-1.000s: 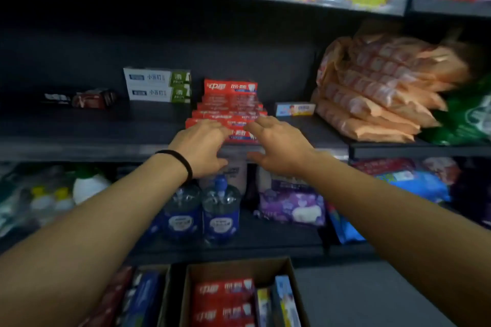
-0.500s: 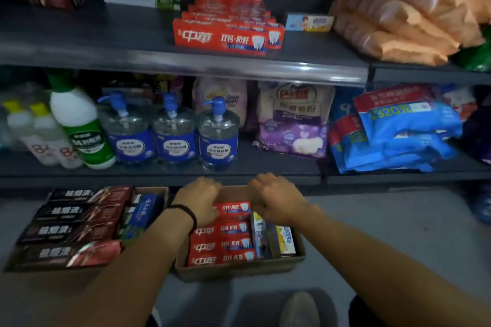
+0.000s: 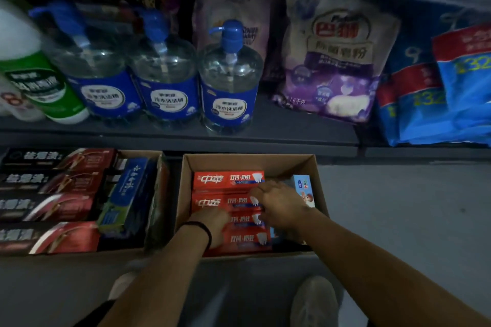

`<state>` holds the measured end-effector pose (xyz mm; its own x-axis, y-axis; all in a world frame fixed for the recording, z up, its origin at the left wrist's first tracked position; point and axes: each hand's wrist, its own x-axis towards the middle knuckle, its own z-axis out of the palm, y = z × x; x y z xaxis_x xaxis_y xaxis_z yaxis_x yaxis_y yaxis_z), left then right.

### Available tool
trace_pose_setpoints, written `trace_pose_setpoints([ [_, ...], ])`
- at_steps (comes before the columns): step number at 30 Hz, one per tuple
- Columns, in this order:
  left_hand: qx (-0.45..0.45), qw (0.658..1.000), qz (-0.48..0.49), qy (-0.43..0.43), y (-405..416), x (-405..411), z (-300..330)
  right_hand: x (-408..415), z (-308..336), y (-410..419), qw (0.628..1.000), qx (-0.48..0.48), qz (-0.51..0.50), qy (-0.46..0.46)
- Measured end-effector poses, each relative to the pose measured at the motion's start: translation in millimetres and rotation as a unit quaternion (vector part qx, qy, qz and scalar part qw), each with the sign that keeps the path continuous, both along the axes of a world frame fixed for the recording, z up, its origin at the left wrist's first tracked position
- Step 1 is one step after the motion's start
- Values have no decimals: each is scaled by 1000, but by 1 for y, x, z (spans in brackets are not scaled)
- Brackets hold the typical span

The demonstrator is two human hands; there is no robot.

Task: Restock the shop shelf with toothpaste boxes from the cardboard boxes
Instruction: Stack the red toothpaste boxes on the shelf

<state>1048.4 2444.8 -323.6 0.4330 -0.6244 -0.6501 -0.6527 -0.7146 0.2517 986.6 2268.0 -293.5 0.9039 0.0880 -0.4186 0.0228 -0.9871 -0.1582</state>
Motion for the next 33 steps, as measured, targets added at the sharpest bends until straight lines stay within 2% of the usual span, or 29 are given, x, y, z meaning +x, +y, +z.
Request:
trace_pose_setpoints([
  [6, 36, 999, 9, 13, 0, -8, -33, 8, -16, -16, 1000, -17, 0, 1],
  [16, 21, 996, 46, 76, -1, -7, -31, 31, -19, -15, 1000, -4, -11, -19],
  [20, 40, 995, 59, 77, 0, -1, -26, 46, -25, -14, 1000, 8, -25, -11],
  [23, 15, 992, 71, 107, 2, 3, -27, 54, -32, -16, 1000, 8, -29, 0],
  [28, -5, 993, 49, 109, 4, 10, -16, 59, -43, -18, 999, -1, -36, 19],
  [33, -36, 991, 47, 119, 4, 25, 16, 61, -47, -20, 999, -2, -32, 27],
])
